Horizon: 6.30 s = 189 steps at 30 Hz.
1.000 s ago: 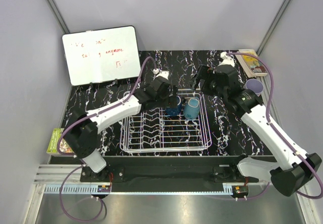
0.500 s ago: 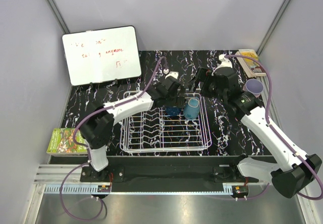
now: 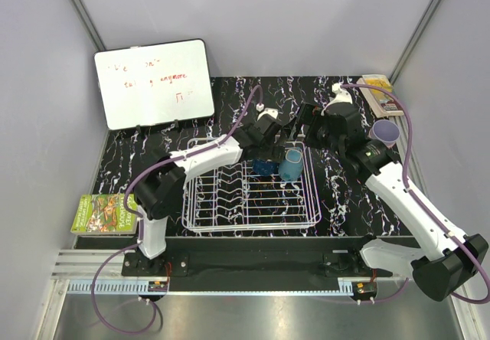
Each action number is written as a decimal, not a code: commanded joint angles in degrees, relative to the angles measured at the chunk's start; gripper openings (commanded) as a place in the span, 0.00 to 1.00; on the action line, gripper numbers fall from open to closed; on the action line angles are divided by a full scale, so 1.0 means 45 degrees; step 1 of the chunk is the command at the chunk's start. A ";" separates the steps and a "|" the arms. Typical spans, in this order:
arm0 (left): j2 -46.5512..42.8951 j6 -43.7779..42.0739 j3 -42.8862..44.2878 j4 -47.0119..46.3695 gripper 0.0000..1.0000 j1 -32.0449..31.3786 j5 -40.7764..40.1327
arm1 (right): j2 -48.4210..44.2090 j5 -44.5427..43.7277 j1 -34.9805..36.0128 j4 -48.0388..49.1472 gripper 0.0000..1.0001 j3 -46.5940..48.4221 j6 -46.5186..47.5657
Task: Unload the cups from the dish rack
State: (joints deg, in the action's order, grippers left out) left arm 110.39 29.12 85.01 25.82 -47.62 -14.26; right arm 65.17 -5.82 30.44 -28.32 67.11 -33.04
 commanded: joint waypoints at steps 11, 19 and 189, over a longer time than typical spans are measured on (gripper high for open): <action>0.1056 0.0071 -0.0024 0.0316 0.91 0.0347 -0.0346 | -0.0184 0.0240 0.0112 0.0609 1.00 -0.0343 -0.0139; -0.0250 -0.0163 -0.0122 0.1195 0.00 0.0327 -0.2277 | -0.0458 0.0142 0.0131 0.0609 1.00 -0.0363 -0.0158; -0.8535 0.4407 -0.8423 -0.3278 0.84 0.6773 0.5825 | 1.6886 -0.2339 -0.2838 -0.7186 0.00 1.4659 0.0408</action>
State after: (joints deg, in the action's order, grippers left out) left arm 71.37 49.71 47.18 12.21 -16.88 12.97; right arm 143.09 -17.72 18.24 -64.40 137.38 -31.18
